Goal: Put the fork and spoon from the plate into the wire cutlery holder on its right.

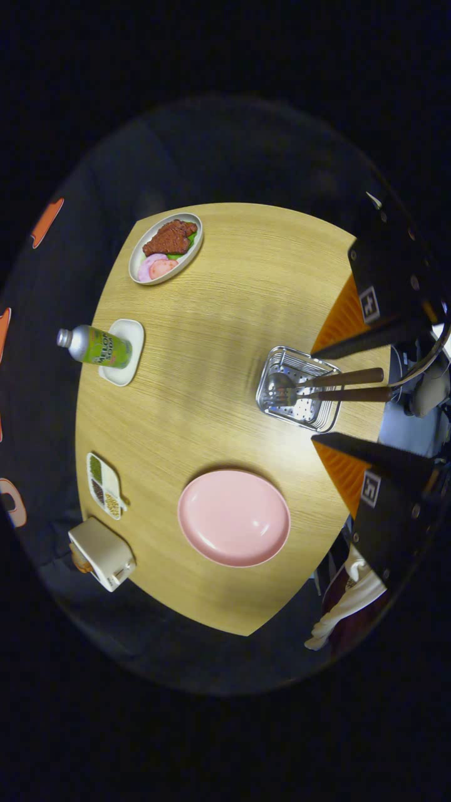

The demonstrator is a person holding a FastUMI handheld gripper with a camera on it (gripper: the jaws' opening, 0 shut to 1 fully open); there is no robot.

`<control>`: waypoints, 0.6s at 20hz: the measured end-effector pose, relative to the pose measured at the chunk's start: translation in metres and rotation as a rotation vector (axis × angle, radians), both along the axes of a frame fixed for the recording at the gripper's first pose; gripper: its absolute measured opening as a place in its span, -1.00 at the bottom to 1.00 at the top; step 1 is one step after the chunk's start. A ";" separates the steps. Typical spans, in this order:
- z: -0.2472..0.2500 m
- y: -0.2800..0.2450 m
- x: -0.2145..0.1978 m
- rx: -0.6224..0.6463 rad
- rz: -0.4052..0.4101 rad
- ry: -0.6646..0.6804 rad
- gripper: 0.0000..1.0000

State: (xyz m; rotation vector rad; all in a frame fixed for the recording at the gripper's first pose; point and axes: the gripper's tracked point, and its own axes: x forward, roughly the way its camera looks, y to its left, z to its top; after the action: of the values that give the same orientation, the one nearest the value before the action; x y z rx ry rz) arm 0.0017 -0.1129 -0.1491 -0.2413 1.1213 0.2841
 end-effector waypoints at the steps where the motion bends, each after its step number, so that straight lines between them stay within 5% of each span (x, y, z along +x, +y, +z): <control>1: 0.009 0.006 0.004 0.021 -0.003 -0.046 0.95; 6: 0.061 0.060 0.030 0.123 0.024 -0.289 1.00; 12: 0.159 0.103 0.071 0.299 -0.036 -0.661 0.99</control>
State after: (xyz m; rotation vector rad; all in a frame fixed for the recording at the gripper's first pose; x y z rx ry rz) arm 0.0722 -0.0099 0.0096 -0.0387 0.4209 0.3058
